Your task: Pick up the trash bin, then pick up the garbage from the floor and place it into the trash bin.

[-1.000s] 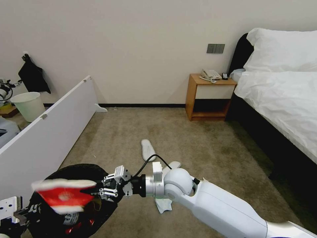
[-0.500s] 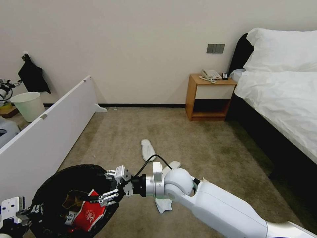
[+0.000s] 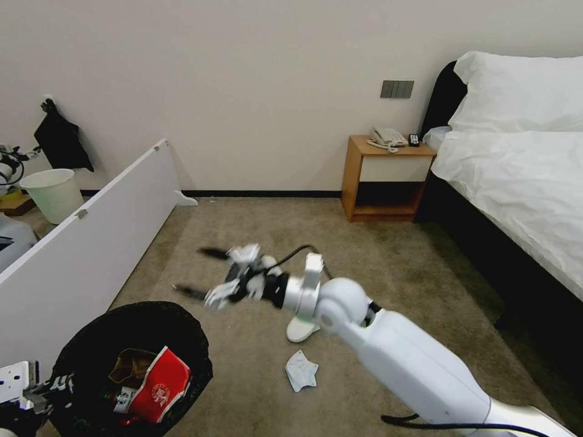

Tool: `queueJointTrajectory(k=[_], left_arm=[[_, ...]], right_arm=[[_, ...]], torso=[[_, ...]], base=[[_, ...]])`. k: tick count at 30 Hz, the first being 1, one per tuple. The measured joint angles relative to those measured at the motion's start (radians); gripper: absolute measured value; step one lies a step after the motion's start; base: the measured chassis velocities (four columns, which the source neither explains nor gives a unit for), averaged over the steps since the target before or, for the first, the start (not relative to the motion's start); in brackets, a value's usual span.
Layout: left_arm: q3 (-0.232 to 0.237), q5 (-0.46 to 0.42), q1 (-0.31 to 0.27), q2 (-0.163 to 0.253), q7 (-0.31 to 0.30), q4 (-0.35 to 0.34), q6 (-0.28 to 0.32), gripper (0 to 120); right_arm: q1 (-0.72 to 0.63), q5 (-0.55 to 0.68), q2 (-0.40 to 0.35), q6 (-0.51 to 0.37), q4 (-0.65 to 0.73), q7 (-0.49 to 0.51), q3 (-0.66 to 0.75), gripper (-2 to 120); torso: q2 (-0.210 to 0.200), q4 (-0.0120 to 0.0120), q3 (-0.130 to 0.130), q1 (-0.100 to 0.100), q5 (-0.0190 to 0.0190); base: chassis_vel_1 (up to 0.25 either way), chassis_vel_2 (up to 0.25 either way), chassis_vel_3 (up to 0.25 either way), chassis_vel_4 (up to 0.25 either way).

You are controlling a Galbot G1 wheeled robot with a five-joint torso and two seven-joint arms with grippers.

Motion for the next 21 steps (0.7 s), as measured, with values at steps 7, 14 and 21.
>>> queueJointTrajectory(k=[7,14,21], left_arm=[[0.001,-0.009,-0.028,0.004,0.003,0.012,0.0,3],[0.01,-0.008,-0.036,0.004,0.002,0.017,0.0,3],[0.003,-0.01,-0.035,0.009,0.002,0.02,0.0,3]], right_arm=[[-0.146,-0.019,-0.083,-0.018,0.007,0.185,0.132,100],[-0.269,-0.024,-0.097,-0.047,0.02,0.245,0.199,100],[-0.389,-0.097,-0.035,-0.084,-0.012,0.321,0.22,100]], torso=[[0.0,-0.0009,0.0,0.0,0.0001],[0.0,0.0002,0.0,0.0,-0.0001],[0.0,0.0002,0.0,0.0,-0.0001]], base=[[0.0,0.0,0.0,0.0],[0.0,0.0,0.0,0.0],[0.0,0.0,0.0,0.0]])
